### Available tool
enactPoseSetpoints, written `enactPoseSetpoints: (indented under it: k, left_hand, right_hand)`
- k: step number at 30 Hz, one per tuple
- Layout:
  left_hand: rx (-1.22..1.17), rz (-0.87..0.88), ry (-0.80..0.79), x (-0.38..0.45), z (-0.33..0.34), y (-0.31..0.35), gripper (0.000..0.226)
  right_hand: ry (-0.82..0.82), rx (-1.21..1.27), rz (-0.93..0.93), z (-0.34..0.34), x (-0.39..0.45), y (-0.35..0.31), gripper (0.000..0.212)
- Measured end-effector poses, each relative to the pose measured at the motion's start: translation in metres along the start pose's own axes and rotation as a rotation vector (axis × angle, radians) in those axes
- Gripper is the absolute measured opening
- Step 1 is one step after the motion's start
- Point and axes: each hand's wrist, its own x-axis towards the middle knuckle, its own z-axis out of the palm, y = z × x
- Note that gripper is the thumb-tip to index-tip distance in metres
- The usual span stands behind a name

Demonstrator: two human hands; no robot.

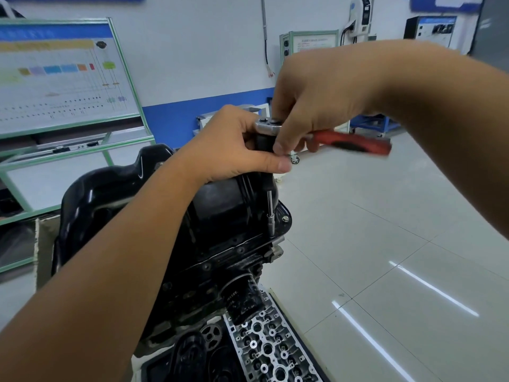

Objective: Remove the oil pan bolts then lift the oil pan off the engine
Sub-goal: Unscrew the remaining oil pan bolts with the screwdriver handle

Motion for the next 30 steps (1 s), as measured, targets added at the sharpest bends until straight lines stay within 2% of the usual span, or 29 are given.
enactPoseSetpoints:
  k: [2,4,5,6,9,12,17,18,20,22,24,26,27,30]
  left_hand:
    - [0.018,-0.034,-0.010,-0.001,-0.002,0.001,0.028]
    - [0.031,-0.063,0.003,-0.001,-0.001,0.000,0.040]
    - [0.023,-0.070,0.017,-0.001,0.000,0.000,0.042]
    - [0.014,-0.079,0.032,-0.001,0.001,0.000,0.043]
    - [0.015,-0.093,0.070,-0.001,0.004,0.002,0.035]
    - [0.033,-0.093,0.073,-0.001,0.003,0.003,0.031]
    - [0.058,-0.078,0.018,-0.002,0.000,0.006,0.020]
    - [0.057,-0.082,0.027,-0.001,0.001,0.004,0.029]
    - [0.067,-0.098,0.055,0.001,0.002,0.002,0.041]
    - [0.052,-0.087,0.051,0.000,0.003,0.003,0.024]
    - [0.040,-0.040,0.032,-0.001,0.002,0.001,0.022]
    - [0.022,-0.051,0.015,-0.001,0.000,0.001,0.018]
    - [0.023,-0.061,0.008,-0.001,-0.001,0.001,0.023]
    - [0.017,-0.075,0.012,-0.001,0.000,0.001,0.028]
  right_hand:
    - [0.093,-0.095,-0.008,0.005,0.007,-0.001,0.004]
    - [0.174,-0.168,0.004,0.010,0.010,-0.003,0.009]
    - [0.179,-0.177,0.004,0.012,0.011,-0.003,0.005]
    - [0.163,-0.182,0.004,0.012,0.011,-0.003,0.003]
    - [0.020,-0.070,0.035,0.005,0.008,0.000,0.024]
    - [-0.044,0.022,0.030,-0.002,0.005,0.002,0.025]
    - [0.153,-0.187,0.004,0.005,0.008,0.009,0.006]
    - [0.151,-0.172,0.008,0.006,0.007,0.009,0.005]
    - [0.065,-0.039,0.028,0.004,0.004,0.008,0.019]
    - [-0.024,0.051,0.015,-0.001,0.000,0.007,0.032]
    - [-0.029,0.025,-0.024,-0.002,-0.001,0.005,0.026]
    - [0.056,-0.063,-0.036,0.004,0.004,0.004,0.009]
    - [0.110,-0.110,-0.034,0.007,0.007,0.003,0.006]
    - [0.134,-0.124,-0.015,0.012,0.009,0.003,0.010]
